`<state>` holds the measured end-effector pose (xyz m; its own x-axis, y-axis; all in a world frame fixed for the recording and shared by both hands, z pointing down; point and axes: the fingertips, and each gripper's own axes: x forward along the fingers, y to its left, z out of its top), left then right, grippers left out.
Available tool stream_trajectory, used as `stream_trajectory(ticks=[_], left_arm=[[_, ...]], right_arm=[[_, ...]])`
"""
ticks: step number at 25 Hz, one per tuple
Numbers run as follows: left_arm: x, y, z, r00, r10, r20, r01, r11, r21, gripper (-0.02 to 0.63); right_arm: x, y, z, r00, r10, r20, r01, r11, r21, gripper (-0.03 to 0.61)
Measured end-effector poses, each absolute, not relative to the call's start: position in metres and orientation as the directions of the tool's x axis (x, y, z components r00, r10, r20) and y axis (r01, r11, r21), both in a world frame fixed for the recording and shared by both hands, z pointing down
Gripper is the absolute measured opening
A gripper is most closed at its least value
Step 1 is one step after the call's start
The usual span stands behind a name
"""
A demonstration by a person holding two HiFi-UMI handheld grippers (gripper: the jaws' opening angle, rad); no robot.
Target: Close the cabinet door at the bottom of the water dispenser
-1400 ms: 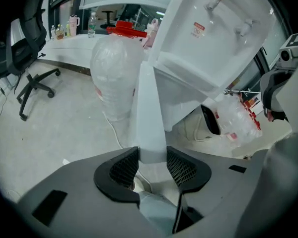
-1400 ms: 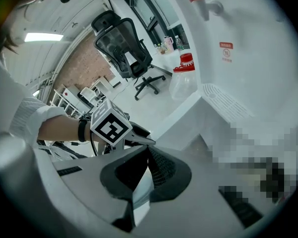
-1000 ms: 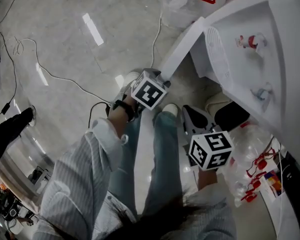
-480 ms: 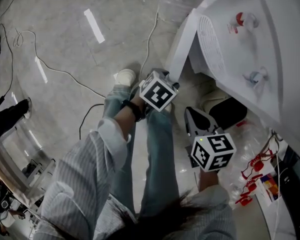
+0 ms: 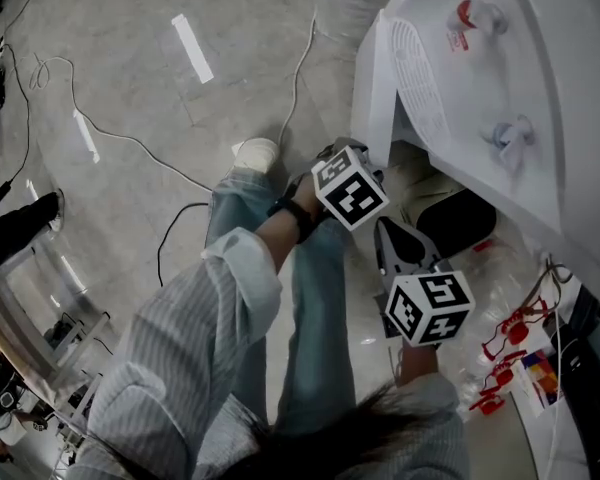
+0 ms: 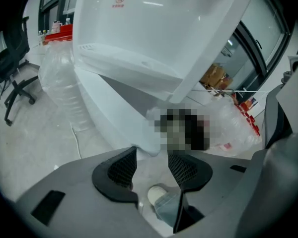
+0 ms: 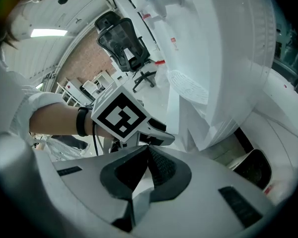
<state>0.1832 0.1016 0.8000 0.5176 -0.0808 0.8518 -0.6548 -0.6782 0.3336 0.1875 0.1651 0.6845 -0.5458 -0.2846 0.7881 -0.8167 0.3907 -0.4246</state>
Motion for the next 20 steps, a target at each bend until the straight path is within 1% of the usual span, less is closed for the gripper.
stream_trajectory(ticks=[9, 20], left_arm=[[0.216, 0.100, 0.799, 0.520, -0.066, 0.851, -0.609, -0.728, 0.316, 0.204], [0.239, 0.095, 0.800, 0.509, -0.093, 0.856, -0.586, -0.766, 0.265, 0.200]], right_arm=[[0.206, 0.176, 0.687, -0.528, -0.307, 0.792, -0.836, 0.353, -0.421, 0.014], [0.227, 0.185, 0.689, -0.508, -0.352, 0.786, -0.856, 0.306, -0.416, 0.014]])
